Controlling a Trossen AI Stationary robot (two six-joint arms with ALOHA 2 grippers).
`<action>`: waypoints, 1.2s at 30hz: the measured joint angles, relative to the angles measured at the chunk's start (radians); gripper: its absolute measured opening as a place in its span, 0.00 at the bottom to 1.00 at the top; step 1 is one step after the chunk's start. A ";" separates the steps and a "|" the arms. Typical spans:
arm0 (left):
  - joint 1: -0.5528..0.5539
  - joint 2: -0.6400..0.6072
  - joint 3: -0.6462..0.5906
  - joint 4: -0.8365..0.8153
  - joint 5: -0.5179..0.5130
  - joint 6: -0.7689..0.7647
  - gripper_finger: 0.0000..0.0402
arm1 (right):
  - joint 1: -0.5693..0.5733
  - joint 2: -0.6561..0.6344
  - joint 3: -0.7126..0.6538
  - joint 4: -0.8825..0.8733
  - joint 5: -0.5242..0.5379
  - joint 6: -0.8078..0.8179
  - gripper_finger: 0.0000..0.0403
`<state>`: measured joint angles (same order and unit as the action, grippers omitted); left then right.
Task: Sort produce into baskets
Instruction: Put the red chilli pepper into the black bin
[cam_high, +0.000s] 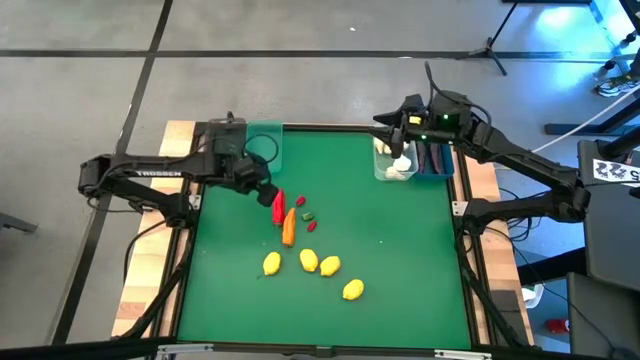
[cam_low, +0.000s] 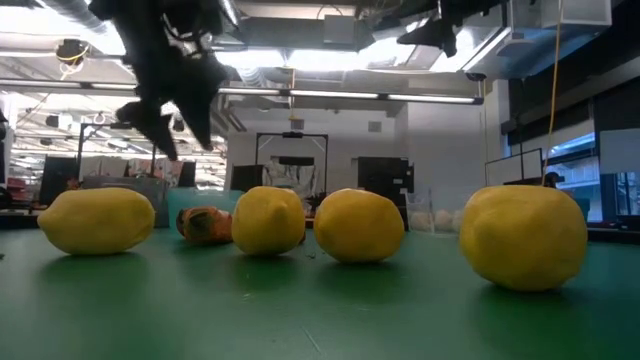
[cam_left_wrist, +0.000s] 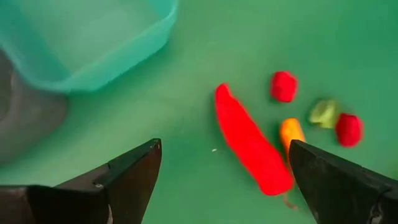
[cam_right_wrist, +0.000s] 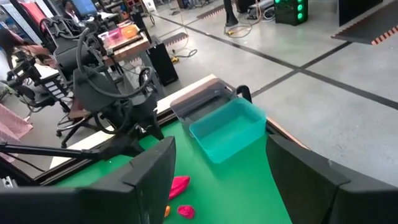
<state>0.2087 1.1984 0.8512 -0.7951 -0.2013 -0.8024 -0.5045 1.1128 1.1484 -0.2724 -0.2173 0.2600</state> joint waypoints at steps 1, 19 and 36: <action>-0.002 0.000 -0.015 0.002 -0.004 -0.022 0.86 | 0.000 0.002 0.000 -0.001 0.005 -0.001 0.62; -0.096 0.018 -0.061 0.023 -0.115 -0.351 0.86 | 0.000 0.005 0.000 -0.001 0.058 -0.003 0.62; -0.107 0.190 -0.061 0.055 -0.152 -0.481 0.86 | 0.000 0.005 0.000 -0.023 0.057 -0.004 0.62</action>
<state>0.1019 1.3883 0.7902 -0.7403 -0.3531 -1.2832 -0.5045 1.1175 1.1484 -0.2958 -0.1600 0.2558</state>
